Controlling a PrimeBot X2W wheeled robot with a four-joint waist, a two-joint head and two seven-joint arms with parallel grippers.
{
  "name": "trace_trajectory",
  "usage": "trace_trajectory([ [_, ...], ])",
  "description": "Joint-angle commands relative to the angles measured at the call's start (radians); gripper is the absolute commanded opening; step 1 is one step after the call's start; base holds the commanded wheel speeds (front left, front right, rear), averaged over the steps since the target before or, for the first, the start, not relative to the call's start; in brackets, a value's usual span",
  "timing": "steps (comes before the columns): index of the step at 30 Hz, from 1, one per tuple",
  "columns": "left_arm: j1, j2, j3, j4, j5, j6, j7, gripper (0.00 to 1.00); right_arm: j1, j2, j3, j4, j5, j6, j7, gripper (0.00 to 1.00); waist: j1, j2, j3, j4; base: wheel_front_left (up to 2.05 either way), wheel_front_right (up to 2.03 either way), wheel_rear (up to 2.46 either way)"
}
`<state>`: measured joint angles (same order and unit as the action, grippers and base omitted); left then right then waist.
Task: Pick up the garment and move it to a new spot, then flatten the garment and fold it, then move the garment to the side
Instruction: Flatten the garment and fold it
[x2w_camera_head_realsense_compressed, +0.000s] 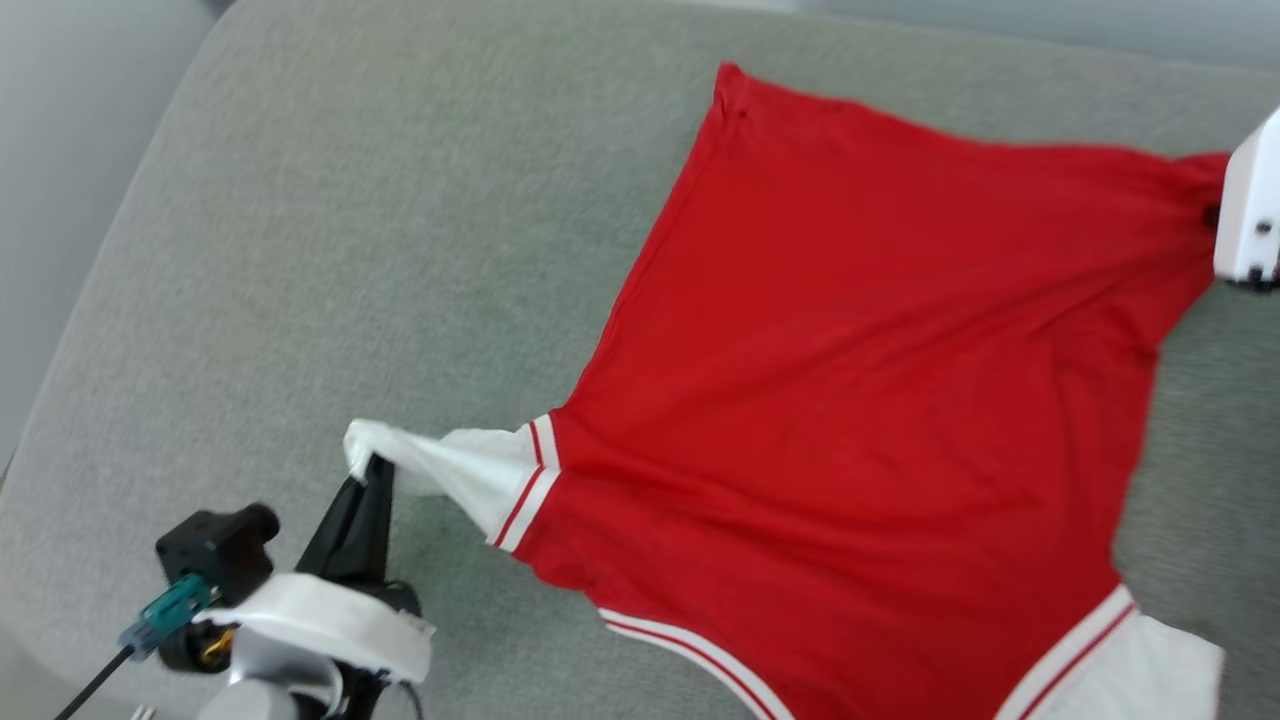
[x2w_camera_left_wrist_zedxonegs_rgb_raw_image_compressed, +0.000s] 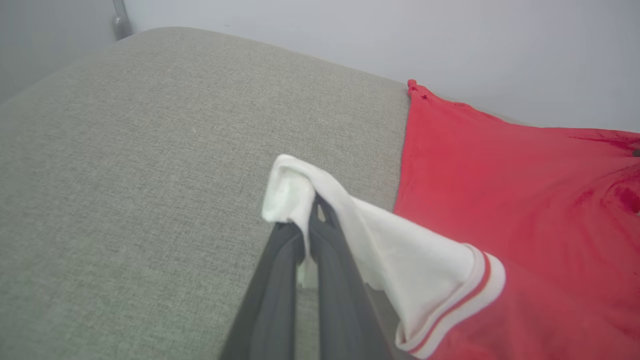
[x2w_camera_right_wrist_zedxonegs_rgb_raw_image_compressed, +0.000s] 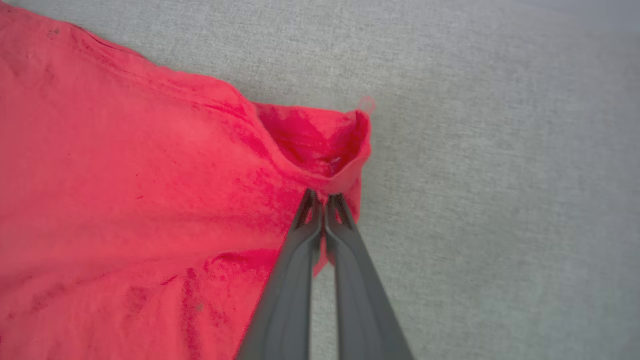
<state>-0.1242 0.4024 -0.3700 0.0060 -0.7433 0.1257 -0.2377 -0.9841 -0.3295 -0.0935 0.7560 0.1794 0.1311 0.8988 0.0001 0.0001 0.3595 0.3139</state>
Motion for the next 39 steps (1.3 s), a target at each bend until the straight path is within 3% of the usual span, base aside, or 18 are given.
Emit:
trace_trajectory([
  [1, 0.025, 0.017, 0.013, 0.000, -0.002, 0.013, 0.006, 0.00, 0.053, -0.017, 0.033, -0.028, 0.027, -0.001, 0.000, 0.00, -0.0001, -0.0001, -0.080, -0.073, 0.00, 0.00, 0.00],
  [6, 0.113, 0.065, 0.043, -0.024, -0.015, 0.058, 0.038, 0.00, 0.215, -0.074, 0.149, -0.178, 0.155, -0.001, 0.022, 0.00, -0.0001, -0.0001, -0.172, -0.170, 0.00, 0.00, 0.00],
  [12, 0.207, 0.103, 0.087, -0.063, -0.049, 0.104, 0.061, 0.00, 0.495, -0.121, 0.156, -0.396, 0.248, -0.001, 0.083, 0.00, -0.0001, -0.0001, -0.238, -0.267, 0.00, 0.00, 0.00],
  [15, 0.235, 0.123, 0.106, -0.075, -0.055, 0.115, 0.072, 0.00, 0.661, -0.114, 0.118, -0.511, 0.262, -0.001, 0.117, 0.00, -0.0001, -0.0001, -0.251, -0.302, 0.00, 0.00, 0.00],
  [23, 0.274, 0.153, 0.122, -0.108, -0.068, 0.136, 0.098, 0.00, 1.028, 0.017, -0.004, -0.724, 0.254, -0.001, 0.180, 0.00, -0.0001, -0.0001, -0.252, -0.378, 0.00, 0.00, 0.00],
  [24, 0.277, 0.154, 0.124, -0.112, -0.068, 0.137, 0.100, 0.00, 1.051, 0.031, -0.012, -0.739, 0.249, -0.001, 0.182, 0.13, -0.0001, -0.0001, -0.250, -0.385, 0.00, 0.00, 0.00],
  [25, 0.280, 0.154, 0.125, -0.113, -0.071, 0.140, 0.100, 0.00, 1.067, 0.050, -0.023, -0.752, 0.250, -0.001, 0.171, 0.80, -0.0001, -0.0001, -0.250, -0.392, 0.00, 0.00, 0.00],
  [26, 0.282, 0.157, 0.126, -0.115, -0.071, 0.143, 0.102, 0.00, 1.077, 0.068, -0.034, -0.763, 0.248, -0.001, 0.153, 1.00, -0.0001, -0.0001, -0.249, -0.398, 0.00, 0.00, 0.00],
  [30, 0.268, 0.166, 0.129, -0.125, -0.066, 0.149, 0.109, 0.00, 1.053, 0.106, -0.058, -0.804, 0.232, -0.001, 0.003, 1.00, -0.0001, -0.0001, -0.242, -0.410, 0.00, 0.00, 0.00],
  [39, 0.208, 0.153, 0.123, -0.152, -0.052, 0.152, 0.098, 0.00, 0.863, 0.182, -0.078, -0.752, 0.198, -0.001, -0.505, 1.00, -0.0001, -0.0001, -0.197, -0.378, 0.00, 0.00, 0.00],
])
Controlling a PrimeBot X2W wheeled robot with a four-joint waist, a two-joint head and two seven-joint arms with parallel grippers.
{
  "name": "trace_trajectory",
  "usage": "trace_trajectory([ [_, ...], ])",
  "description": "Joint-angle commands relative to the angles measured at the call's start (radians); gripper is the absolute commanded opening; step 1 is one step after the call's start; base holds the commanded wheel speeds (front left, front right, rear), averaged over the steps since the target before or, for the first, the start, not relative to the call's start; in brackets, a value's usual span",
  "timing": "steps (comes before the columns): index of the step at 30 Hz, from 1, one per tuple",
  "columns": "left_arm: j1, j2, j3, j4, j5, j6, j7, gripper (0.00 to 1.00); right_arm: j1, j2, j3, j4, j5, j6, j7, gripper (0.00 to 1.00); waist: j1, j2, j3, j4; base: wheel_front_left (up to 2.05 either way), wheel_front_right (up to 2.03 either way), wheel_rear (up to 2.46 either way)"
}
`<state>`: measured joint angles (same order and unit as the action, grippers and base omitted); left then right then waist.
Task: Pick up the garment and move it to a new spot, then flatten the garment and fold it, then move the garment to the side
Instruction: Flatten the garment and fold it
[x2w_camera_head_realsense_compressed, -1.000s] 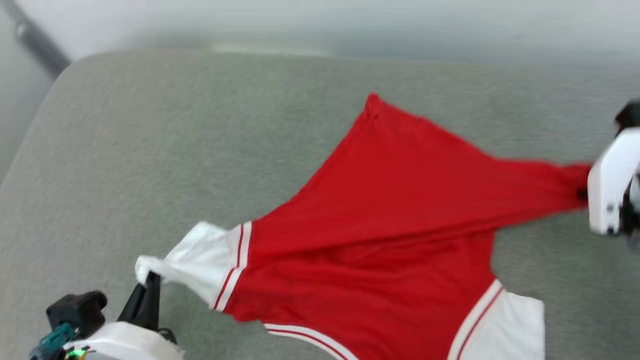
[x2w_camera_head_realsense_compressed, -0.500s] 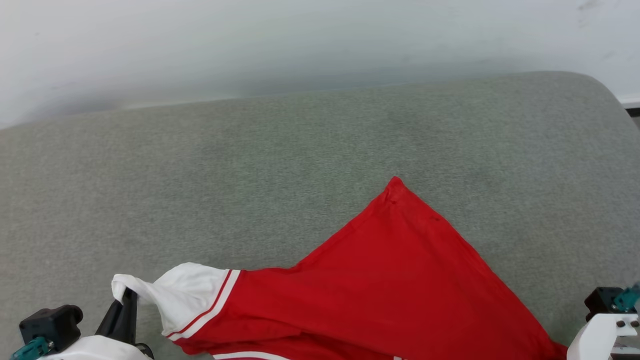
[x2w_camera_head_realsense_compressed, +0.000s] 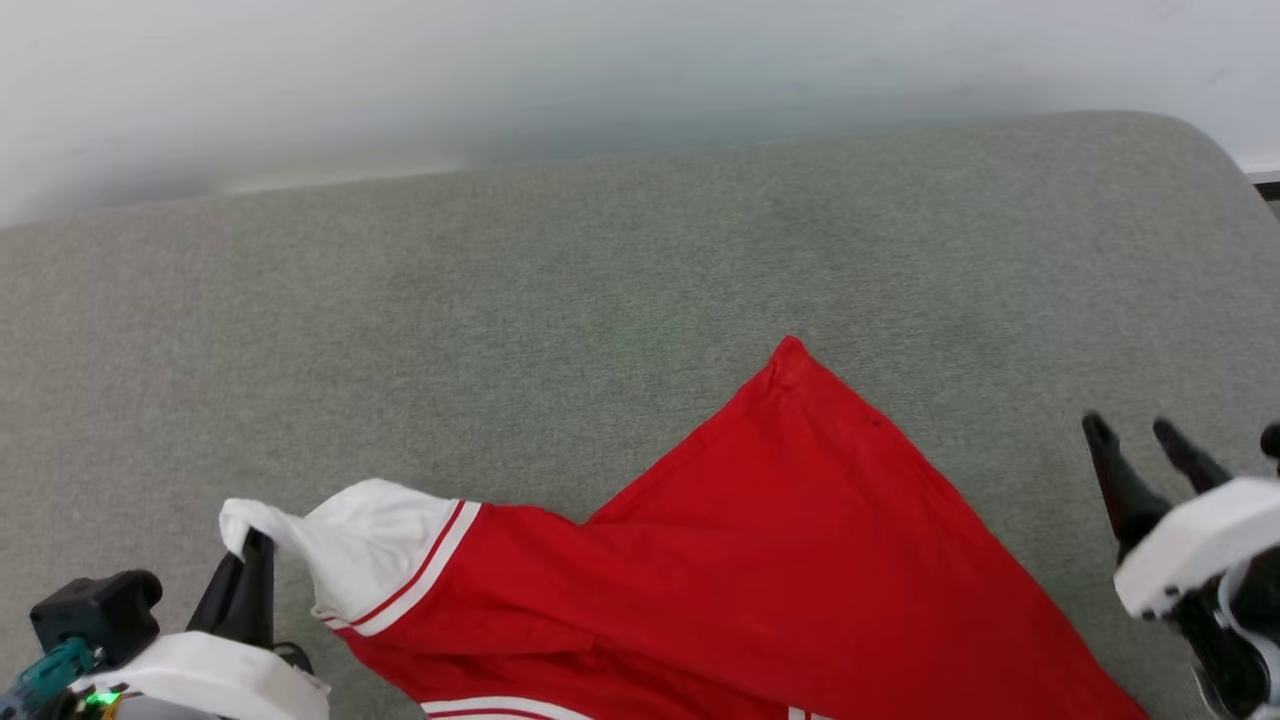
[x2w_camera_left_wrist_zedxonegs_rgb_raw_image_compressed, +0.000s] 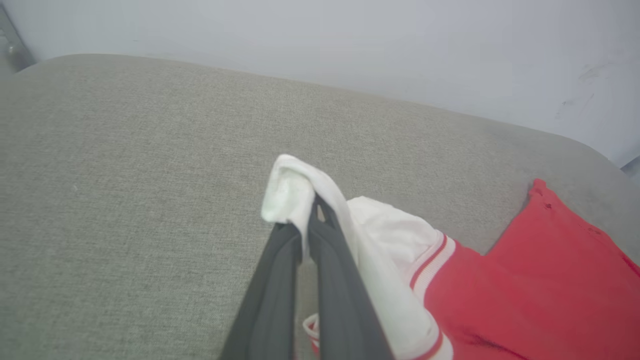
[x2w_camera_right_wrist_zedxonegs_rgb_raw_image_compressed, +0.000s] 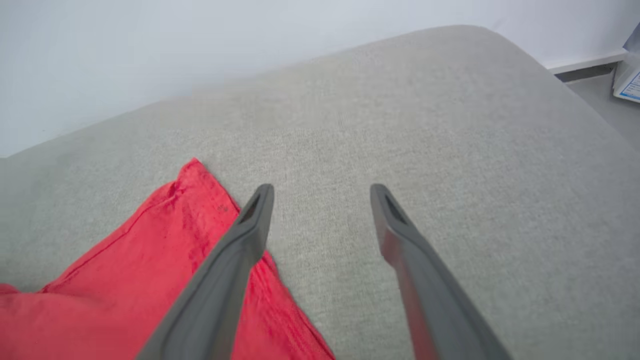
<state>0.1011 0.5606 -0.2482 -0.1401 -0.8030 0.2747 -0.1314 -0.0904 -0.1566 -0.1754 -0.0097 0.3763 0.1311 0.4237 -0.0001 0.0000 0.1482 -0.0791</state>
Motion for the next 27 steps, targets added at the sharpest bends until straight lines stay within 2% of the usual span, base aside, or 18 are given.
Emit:
trace_trajectory([
  [1, -0.027, -0.011, -0.002, -0.007, 0.008, 0.001, -0.014, 0.00, -0.060, 0.011, 0.015, 0.031, 0.002, -0.001, -0.065, 1.00, 0.0001, 0.0000, 0.021, 0.023, 0.00, 0.00, 0.00],
  [4, -0.061, -0.028, -0.022, -0.005, 0.018, -0.010, -0.021, 0.00, -0.151, -0.008, 0.050, 0.103, 0.022, -0.001, -0.102, 1.00, 0.0001, 0.0000, 0.048, 0.054, 0.00, 0.00, 0.00],
  [7, -0.113, -0.047, -0.043, 0.002, 0.026, -0.028, -0.024, 0.00, -0.253, -0.041, 0.094, 0.179, 0.044, -0.001, -0.045, 1.00, 0.0001, 0.0000, 0.080, 0.088, 0.00, 0.00, 0.00],
  [9, -0.151, -0.059, -0.058, 0.010, 0.032, -0.043, -0.026, 0.00, -0.325, -0.062, 0.129, 0.224, 0.055, -0.001, 0.022, 1.00, 0.0001, 0.0000, 0.105, 0.111, 0.00, 0.00, 0.00],
  [13, -0.222, -0.083, -0.090, 0.037, 0.046, -0.073, -0.031, 0.00, -0.456, -0.116, 0.201, 0.303, 0.069, -0.001, 0.226, 1.00, 0.0001, 0.0000, 0.149, 0.156, 0.00, 0.00, 0.00],
  [18, -0.281, -0.110, -0.120, 0.073, 0.055, -0.108, -0.049, 0.00, -0.569, -0.131, 0.266, 0.369, 0.068, -0.001, 0.454, 1.00, 0.0001, 0.0000, 0.194, 0.203, 0.00, 0.00, 0.00],
  [21, -0.307, -0.125, -0.134, 0.095, 0.056, -0.124, -0.056, 0.00, -0.601, -0.125, 0.300, 0.405, 0.069, -0.001, 0.527, 1.00, 0.0001, 0.0000, 0.216, 0.227, 0.00, 0.00, 0.00],
  [27, -0.342, -0.154, -0.151, 0.142, 0.048, -0.152, -0.071, 0.00, -0.590, -0.108, 0.383, 0.494, 0.109, 0.000, 0.584, 1.00, 0.0001, 0.0000, 0.239, 0.258, 0.00, 0.00, 0.00],
])
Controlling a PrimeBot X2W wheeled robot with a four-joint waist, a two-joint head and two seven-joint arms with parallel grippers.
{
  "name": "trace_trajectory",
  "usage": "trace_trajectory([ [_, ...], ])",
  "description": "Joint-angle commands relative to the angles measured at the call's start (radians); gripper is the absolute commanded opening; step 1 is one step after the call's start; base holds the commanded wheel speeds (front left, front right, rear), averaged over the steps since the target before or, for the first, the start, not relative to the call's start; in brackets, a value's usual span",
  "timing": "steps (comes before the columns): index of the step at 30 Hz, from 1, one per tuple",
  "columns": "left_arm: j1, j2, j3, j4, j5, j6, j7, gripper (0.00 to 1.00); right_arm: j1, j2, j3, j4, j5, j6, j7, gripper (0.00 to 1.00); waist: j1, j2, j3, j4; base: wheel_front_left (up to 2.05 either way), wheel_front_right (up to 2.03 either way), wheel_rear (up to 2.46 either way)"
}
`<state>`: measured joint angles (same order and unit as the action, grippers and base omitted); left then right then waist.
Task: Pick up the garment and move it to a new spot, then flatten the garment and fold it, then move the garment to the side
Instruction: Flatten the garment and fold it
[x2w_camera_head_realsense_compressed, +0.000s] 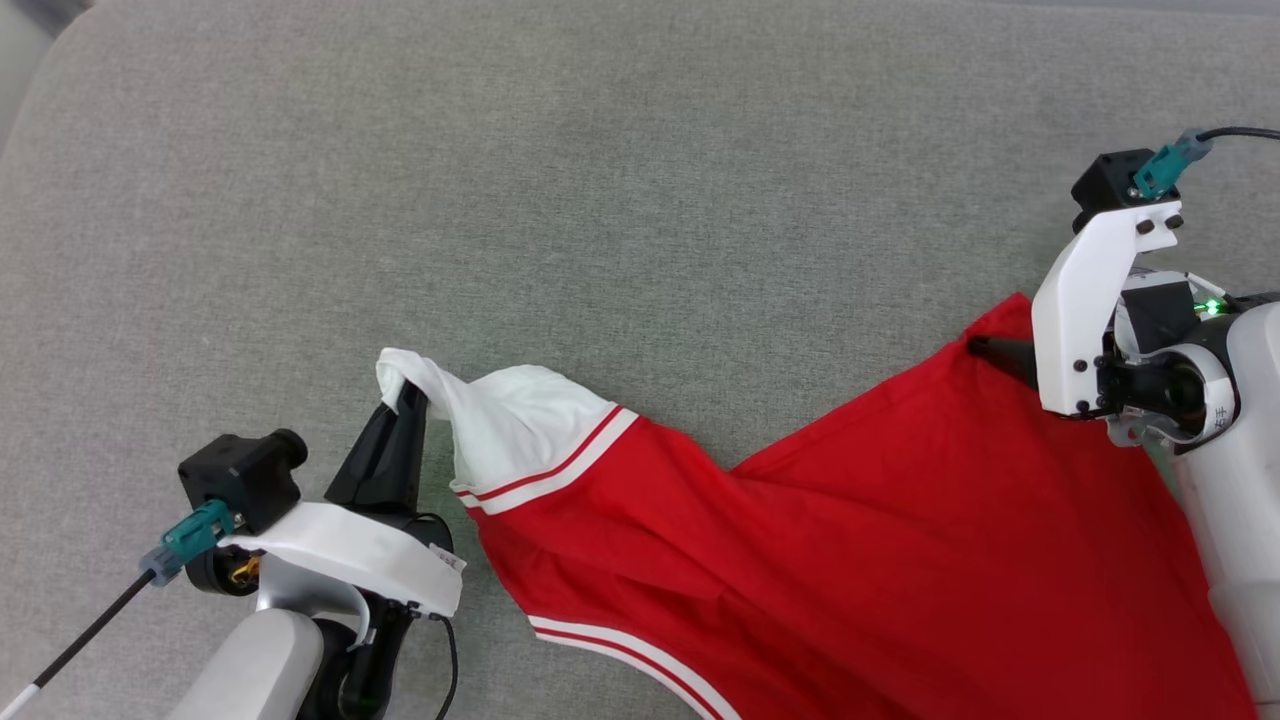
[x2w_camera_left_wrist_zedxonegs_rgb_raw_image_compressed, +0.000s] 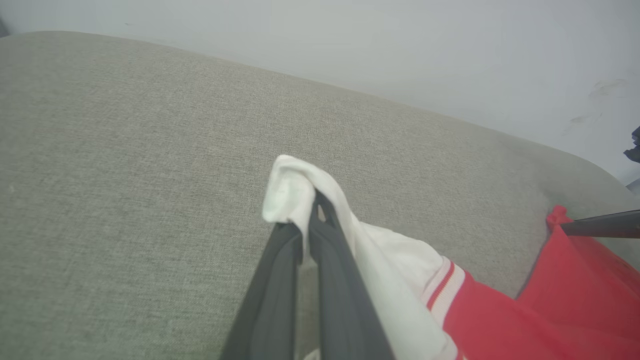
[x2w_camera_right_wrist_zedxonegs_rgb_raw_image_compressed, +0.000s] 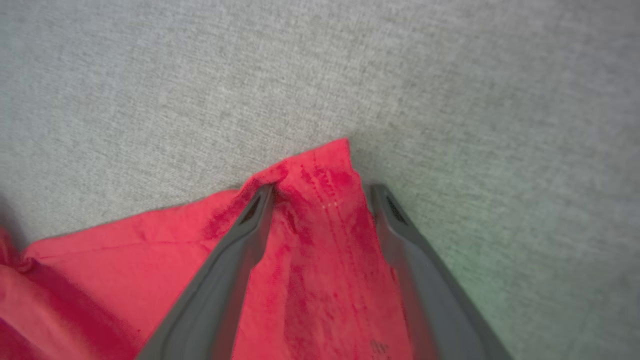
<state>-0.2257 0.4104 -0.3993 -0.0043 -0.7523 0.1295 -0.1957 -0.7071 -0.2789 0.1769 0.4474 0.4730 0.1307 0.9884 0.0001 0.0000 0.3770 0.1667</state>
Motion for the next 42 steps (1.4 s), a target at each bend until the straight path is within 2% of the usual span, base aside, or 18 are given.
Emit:
trace_trajectory([
  [1, -0.017, -0.006, -0.001, 0.016, -0.004, -0.011, -0.010, 0.00, 0.036, 0.016, 0.041, 0.054, 0.019, 0.000, 0.029, 1.00, -0.0001, 0.0000, 0.011, 0.015, 0.00, 0.00, 0.00],
  [2, -0.019, -0.010, -0.002, 0.024, -0.006, -0.014, -0.011, 0.00, 0.043, 0.020, 0.050, 0.069, 0.025, 0.000, 0.037, 0.87, -0.0001, 0.0000, 0.009, 0.016, 0.00, 0.00, 0.00],
  [3, -0.020, -0.012, -0.004, 0.032, -0.005, -0.018, -0.012, 0.00, 0.048, 0.021, 0.060, 0.082, 0.027, 0.000, 0.048, 0.34, -0.0001, 0.0000, 0.005, 0.018, 0.00, 0.00, 0.00],
  [4, -0.020, -0.015, -0.004, 0.039, -0.005, -0.022, -0.015, 0.00, 0.054, 0.022, 0.067, 0.090, 0.032, 0.000, 0.052, 0.00, -0.0001, 0.0000, 0.000, 0.018, 0.00, 0.00, 0.00],
  [7, -0.015, -0.016, -0.003, 0.053, -0.009, -0.023, -0.020, 0.00, 0.057, 0.023, 0.071, 0.099, 0.041, 0.000, 0.054, 0.00, -0.0001, 0.0000, -0.013, 0.015, 0.00, 0.00, 0.00],
  [11, -0.001, -0.009, 0.009, 0.069, -0.008, -0.018, -0.030, 0.00, 0.034, 0.006, 0.073, 0.087, 0.043, 0.000, 0.003, 0.00, -0.0001, 0.0000, -0.049, 0.000, 0.00, 0.00, 0.00],
  [18, -0.019, 0.052, 0.053, 0.053, 0.008, 0.001, -0.023, 0.00, -0.021, 0.003, 0.036, 0.093, -0.017, 0.000, -0.176, 0.00, -0.0001, 0.0000, -0.143, -0.057, 0.00, 0.00, 0.00],
  [24, -0.113, 0.101, 0.090, 0.065, -0.005, 0.001, 0.026, 0.00, -0.070, 0.043, -0.005, 0.130, -0.031, 0.000, -0.312, 0.00, -0.0001, 0.0000, -0.213, -0.123, 0.00, 0.00, 0.00],
  [33, -0.376, 0.136, 0.151, 0.217, -0.065, -0.045, 0.105, 0.00, -0.241, 0.085, -0.029, 0.215, -0.041, 0.000, -0.464, 0.00, -0.0001, 0.0000, -0.215, -0.209, 0.00, 0.00, 0.00],
  [42, -0.798, 0.149, 0.135, 0.381, -0.004, -0.093, 0.130, 0.00, -0.502, 0.088, -0.088, 0.237, -0.097, 0.000, -0.644, 0.00, -0.0001, 0.0000, -0.095, -0.229, 0.00, 0.00, 0.00],
])
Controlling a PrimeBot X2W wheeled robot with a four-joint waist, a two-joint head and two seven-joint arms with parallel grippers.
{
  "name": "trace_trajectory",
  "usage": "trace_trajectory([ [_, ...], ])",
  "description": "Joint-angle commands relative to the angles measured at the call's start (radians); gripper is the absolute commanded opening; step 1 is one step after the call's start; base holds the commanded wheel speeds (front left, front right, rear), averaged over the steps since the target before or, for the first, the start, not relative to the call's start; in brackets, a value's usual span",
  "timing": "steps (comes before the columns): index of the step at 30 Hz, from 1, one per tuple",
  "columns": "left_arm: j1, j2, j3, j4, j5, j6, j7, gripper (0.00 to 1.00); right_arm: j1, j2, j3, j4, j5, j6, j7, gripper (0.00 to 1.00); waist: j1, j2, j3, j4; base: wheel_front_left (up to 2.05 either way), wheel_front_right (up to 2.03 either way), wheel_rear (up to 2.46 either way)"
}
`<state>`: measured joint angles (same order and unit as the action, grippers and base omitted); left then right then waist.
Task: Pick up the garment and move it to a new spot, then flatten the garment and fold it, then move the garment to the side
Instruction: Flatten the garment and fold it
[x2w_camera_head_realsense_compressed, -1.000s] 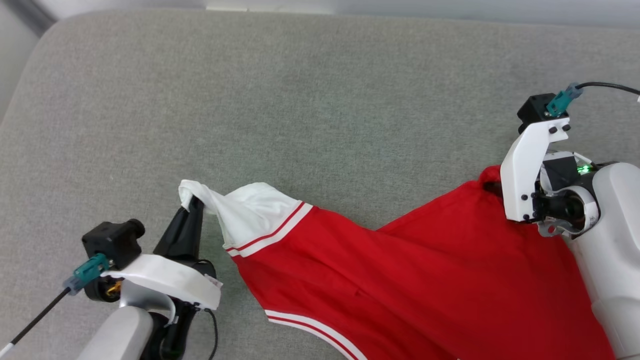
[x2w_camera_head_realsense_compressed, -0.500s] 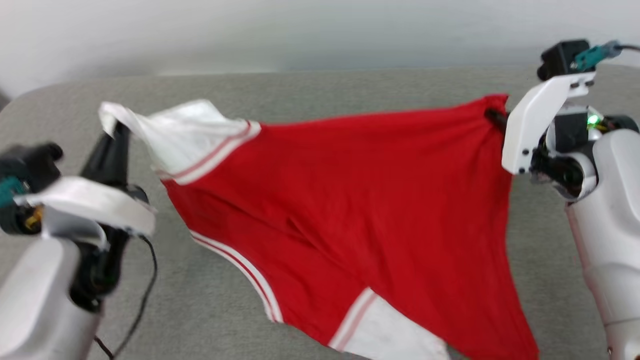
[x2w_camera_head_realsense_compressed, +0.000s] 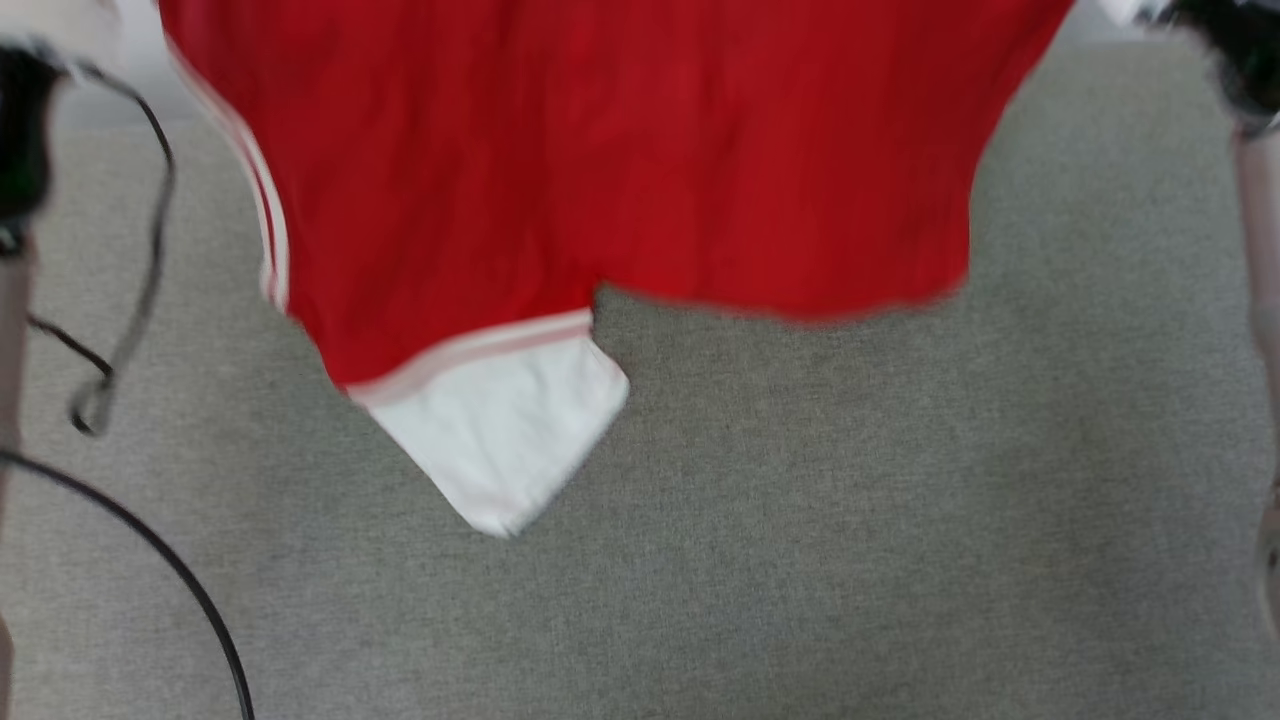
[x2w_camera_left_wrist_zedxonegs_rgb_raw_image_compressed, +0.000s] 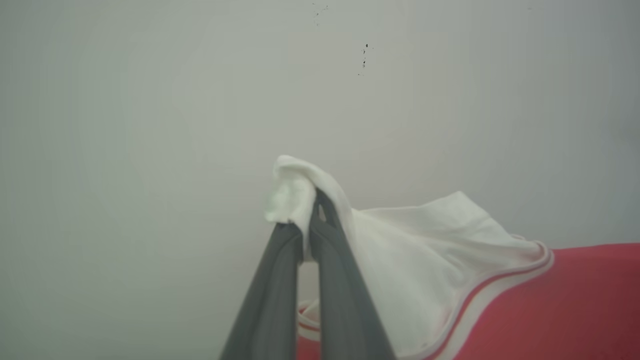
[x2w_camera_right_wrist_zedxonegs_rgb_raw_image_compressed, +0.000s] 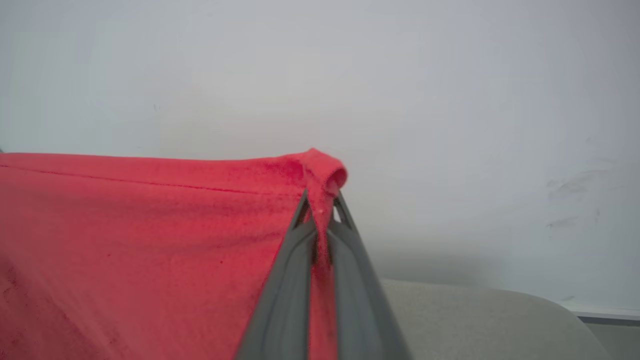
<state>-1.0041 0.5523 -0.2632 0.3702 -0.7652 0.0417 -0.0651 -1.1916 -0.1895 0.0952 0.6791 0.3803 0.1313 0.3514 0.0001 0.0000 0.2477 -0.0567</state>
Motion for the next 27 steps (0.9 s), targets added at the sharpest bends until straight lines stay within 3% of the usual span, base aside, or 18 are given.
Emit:
trace_trajectory([
  [1, -0.069, 0.007, -0.001, 0.019, 0.015, -0.007, 0.002, 0.00, -0.051, -0.001, -0.016, 0.009, -0.011, -0.001, -0.017, 0.00, -0.0001, 0.0000, 0.053, -0.005, 0.00, 0.00, 0.00],
  [9, -0.396, 0.001, -0.006, 0.108, 0.060, -0.034, -0.012, 0.00, -0.290, -0.003, -0.064, 0.011, -0.050, -0.001, -0.078, 0.00, -0.0001, 0.0000, 0.200, 0.014, 0.00, 0.00, 0.00],
  [14, -0.501, 0.003, -0.003, 0.167, 0.059, -0.052, -0.007, 0.00, -0.377, 0.009, -0.073, 0.033, -0.064, -0.001, -0.106, 0.00, -0.0001, 0.0000, 0.274, 0.019, 0.00, 0.00, 0.00],
  [20, -0.537, -0.008, -0.014, 0.245, 0.048, -0.081, -0.003, 0.00, -0.420, 0.027, -0.052, 0.095, -0.059, -0.001, -0.131, 0.00, -0.0001, 0.0000, 0.351, 0.027, 0.00, 0.00, 0.00],
  [27, -0.467, -0.042, -0.037, 0.359, 0.012, -0.134, -0.020, 0.00, -0.361, 0.001, 0.010, 0.191, -0.046, -0.001, -0.144, 0.00, -0.0001, 0.0000, 0.371, 0.054, 0.00, 0.00, 0.00],
])
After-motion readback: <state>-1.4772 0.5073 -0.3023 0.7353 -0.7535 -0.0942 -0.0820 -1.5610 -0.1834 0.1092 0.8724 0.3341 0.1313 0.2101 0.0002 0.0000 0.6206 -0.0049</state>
